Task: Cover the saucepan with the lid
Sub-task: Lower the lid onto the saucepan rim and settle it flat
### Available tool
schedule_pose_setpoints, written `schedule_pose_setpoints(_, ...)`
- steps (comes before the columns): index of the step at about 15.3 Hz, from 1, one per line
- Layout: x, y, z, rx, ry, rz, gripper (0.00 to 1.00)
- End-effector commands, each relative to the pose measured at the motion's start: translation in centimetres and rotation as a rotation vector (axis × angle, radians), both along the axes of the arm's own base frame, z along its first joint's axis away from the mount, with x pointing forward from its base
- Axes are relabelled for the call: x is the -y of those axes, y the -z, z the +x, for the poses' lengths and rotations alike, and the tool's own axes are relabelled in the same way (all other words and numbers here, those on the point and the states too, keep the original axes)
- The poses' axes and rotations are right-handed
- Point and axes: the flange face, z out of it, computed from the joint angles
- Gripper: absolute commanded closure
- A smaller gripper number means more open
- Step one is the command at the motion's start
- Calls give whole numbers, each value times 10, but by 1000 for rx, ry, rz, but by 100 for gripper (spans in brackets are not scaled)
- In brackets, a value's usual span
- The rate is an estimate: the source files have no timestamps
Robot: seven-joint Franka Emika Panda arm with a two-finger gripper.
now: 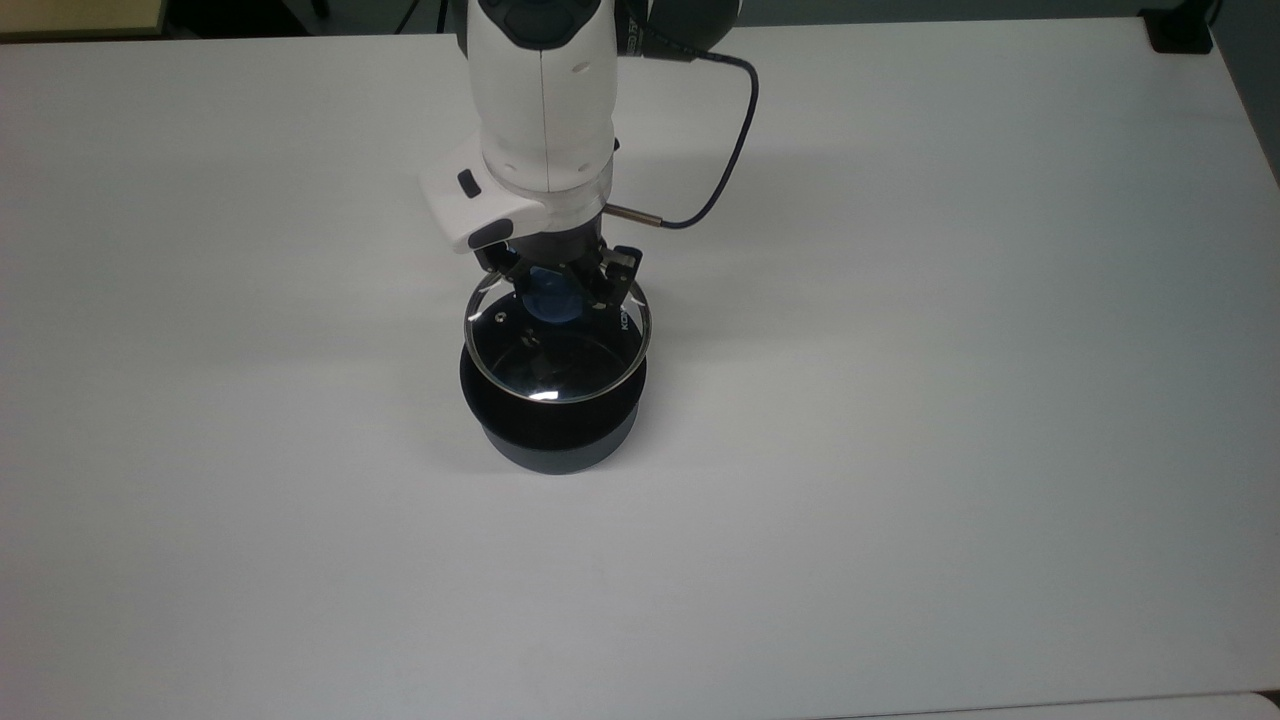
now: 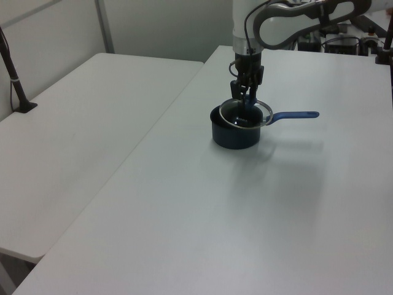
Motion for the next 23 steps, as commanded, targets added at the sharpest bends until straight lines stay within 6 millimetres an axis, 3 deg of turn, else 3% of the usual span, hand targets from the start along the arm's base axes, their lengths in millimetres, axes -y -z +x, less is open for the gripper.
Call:
schedule_pose_setpoints(1, -2, -4, 11, -4, 75, 16, 69)
schedule_pose_setpoints(4, 7, 2, 25, 5, 160, 38, 69)
schedule_pose_setpoints(7, 9, 1, 26, 6, 175, 71, 69)
schedule_pose_setpoints(9, 5, 11, 28, -6, 181, 80, 69)
schedule_pose_setpoints(15, 3, 0, 40, 74, 219, 96, 68)
schedule_pose_setpoints(23, 3, 17, 40, 44, 210, 78, 68)
